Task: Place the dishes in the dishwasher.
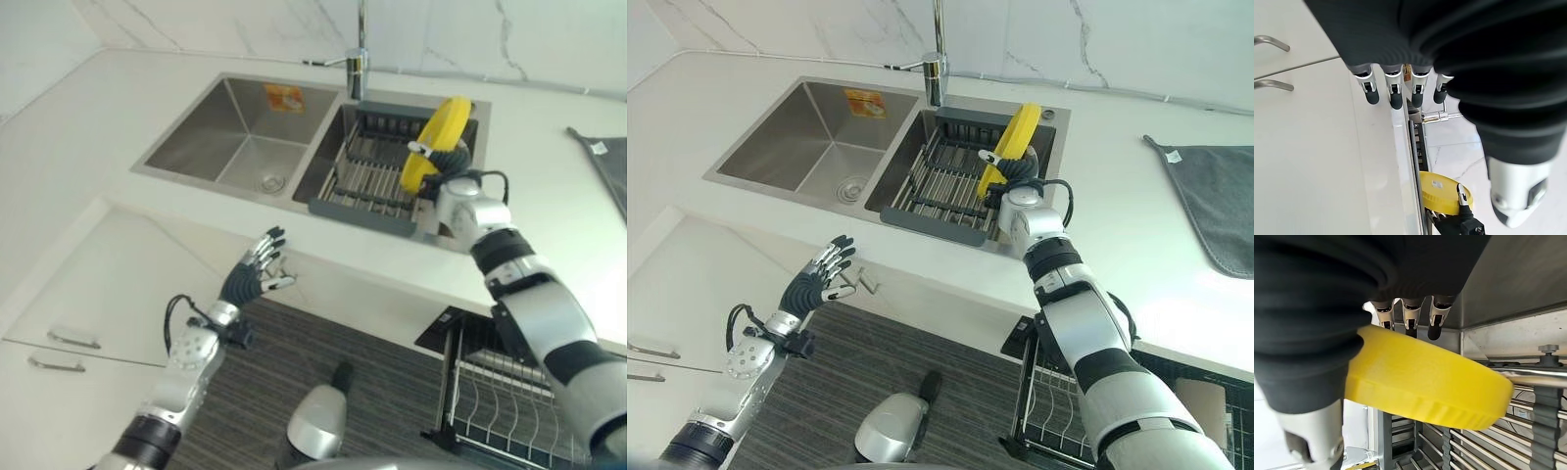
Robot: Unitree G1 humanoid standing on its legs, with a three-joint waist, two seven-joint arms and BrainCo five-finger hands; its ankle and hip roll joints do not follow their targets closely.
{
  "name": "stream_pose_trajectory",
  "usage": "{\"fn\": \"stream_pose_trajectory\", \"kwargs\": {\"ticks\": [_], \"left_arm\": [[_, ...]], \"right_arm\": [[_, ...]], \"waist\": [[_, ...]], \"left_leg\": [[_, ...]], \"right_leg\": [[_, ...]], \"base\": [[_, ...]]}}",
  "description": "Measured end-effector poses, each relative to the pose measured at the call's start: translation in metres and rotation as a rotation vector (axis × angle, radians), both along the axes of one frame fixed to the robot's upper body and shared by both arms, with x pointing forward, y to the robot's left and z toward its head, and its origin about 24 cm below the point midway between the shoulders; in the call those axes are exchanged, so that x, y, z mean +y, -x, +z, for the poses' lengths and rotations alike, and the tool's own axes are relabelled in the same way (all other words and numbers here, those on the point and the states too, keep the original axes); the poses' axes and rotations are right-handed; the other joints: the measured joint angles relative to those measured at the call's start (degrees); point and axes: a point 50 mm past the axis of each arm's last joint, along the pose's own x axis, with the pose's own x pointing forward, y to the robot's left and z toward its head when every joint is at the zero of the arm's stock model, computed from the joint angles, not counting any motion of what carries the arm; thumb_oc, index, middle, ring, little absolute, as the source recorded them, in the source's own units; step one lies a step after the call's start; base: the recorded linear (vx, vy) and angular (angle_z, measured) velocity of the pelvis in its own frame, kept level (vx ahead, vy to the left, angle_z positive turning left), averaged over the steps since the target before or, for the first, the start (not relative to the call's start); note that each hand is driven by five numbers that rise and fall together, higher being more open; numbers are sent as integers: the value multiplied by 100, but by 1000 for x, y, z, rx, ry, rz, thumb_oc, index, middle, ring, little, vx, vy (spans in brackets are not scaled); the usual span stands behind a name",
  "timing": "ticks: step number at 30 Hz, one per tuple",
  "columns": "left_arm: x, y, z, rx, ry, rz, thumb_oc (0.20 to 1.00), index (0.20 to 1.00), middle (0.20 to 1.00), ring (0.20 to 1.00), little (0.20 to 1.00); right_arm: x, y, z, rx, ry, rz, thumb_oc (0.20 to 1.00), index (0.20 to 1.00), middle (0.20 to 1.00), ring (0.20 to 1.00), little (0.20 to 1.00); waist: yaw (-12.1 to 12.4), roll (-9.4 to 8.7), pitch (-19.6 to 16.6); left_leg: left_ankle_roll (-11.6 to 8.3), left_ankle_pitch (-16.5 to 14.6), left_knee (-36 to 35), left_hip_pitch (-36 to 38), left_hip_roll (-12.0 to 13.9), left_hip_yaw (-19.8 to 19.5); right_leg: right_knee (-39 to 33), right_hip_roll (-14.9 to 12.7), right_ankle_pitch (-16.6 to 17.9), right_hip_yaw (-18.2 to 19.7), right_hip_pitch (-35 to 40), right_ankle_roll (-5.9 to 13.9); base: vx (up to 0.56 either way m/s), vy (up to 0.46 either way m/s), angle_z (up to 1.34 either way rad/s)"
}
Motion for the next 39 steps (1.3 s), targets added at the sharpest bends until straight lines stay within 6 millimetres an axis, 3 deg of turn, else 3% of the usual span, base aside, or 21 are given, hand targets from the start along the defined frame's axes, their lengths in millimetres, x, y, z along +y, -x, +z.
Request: {"fn": "stream_pose_trajectory", "kwargs": {"ticks": [1,2,10,25,29,34,39], "left_arm": [[0,0,0,-1,-1,-2,1000,1000,1000,1000,1000],[0,0,1,-1,-2,-5,1000,1000,1000,1000,1000],[-3,-3,7,-33,33,-23,1000,1000,1000,1000,1000],[-7,-3,6,-26,56,-34,1000,1000,1000,1000,1000],[-8,-3,6,-21,69,-35,1000,1000,1000,1000,1000],[-7,-3,5,-13,67,-32,1000,1000,1000,1000,1000],[-6,-1,0,12,66,-21,1000,1000,1000,1000,1000]], "right_arm": [[0,0,0,0,0,0,300,300,300,300,300],[-1,0,0,-2,0,0,200,200,200,200,200],[-3,0,13,-83,30,-61,200,200,200,200,200],[-8,1,20,-190,-16,-149,200,200,200,200,200],[-7,2,29,-284,-117,-114,200,200,200,200,200],[11,9,60,-498,-330,97,200,200,200,200,200],[23,19,67,-580,-528,173,200,200,200,200,200]], "waist": [[3,-3,2],[6,-8,5],[47,26,200],[64,42,207],[51,51,201],[-55,62,192],[-125,54,134]], "left_leg": [[0,0,0,-3,-2,-5],[0,0,0,-4,-2,-7],[2,1,7,-15,-14,-34],[2,1,9,1,-14,-36],[3,2,27,11,3,-3],[2,2,38,87,34,43],[-1,0,-14,214,94,197]], "right_leg": [[1,0,-3,-5,0,5],[2,1,-6,-6,0,9],[49,-14,-21,-12,-9,18],[42,-10,-26,3,12,11],[42,-10,-14,22,15,31],[41,-1,-11,72,60,33],[50,10,-11,183,92,33]], "base": [[0,0,0],[0,0,0],[-20,25,1],[0,0,0],[-15,-37,-2],[-72,-114,-6],[-72,-111,-11]]}}
